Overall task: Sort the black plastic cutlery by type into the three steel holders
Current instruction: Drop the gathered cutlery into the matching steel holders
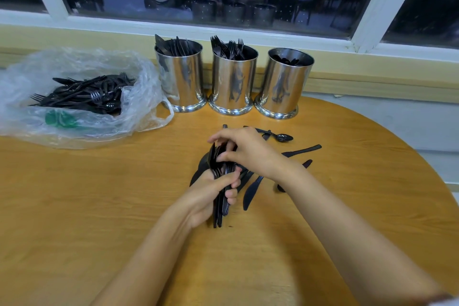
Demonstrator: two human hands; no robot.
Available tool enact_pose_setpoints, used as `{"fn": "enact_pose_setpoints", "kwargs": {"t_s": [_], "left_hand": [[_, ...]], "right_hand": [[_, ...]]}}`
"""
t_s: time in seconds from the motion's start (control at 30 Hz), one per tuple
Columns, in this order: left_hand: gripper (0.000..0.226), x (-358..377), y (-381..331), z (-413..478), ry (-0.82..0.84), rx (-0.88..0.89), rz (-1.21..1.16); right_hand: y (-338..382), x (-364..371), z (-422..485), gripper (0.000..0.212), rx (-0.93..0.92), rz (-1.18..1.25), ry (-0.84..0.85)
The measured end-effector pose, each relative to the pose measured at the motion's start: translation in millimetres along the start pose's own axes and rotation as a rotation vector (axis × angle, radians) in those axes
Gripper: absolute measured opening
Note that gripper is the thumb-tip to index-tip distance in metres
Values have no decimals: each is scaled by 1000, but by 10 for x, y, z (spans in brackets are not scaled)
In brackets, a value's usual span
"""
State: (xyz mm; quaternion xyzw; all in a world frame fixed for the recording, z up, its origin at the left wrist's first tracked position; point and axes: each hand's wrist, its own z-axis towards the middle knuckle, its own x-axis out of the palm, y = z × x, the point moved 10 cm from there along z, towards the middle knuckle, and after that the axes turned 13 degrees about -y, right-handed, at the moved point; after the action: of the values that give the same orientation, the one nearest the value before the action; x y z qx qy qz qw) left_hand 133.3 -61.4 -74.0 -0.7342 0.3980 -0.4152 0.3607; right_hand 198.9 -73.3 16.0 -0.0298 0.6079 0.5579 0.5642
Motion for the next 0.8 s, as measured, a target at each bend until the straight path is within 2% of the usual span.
{"fn": "enact_pose_setpoints", "kwargs": {"t_s": [0.1,0.23,0.3,0.4,0.47,0.53,0.6,0.67,0.73,0.8], "left_hand": [[16,36,-5,-31,17,-2,19],[16,17,-11,-46,10,12,89],[19,8,-12,-40,11,0,73],[19,-17,-30,0,-3,-20,4],[14,-85,-49,48,-44,-25,-66],[20,-173,-64,91,-83,-35,-131],[24,-223,-81,114,-92,-46,-177],[29,-232,-93,127,-87,-60,-202],[32,-219,-95,145,-83,-63,-213],[33,-200,-81,159,-87,-69,-223]], "right_hand": [[141,42,-23,52,-100,29,-6],[187,79,-35,24,-142,-15,56],[214,51,-34,24,-153,30,1],[234,-26,-38,37,-172,97,-85],[131,-263,-14,39,-148,148,-226],[-137,-579,7,31,-56,114,-406],[-633,-818,19,25,139,-52,-513],[-1272,-937,-26,29,415,-225,-510],[-1803,-941,-138,42,662,-310,-436],[-2053,-881,-204,52,759,-357,-363]]}}
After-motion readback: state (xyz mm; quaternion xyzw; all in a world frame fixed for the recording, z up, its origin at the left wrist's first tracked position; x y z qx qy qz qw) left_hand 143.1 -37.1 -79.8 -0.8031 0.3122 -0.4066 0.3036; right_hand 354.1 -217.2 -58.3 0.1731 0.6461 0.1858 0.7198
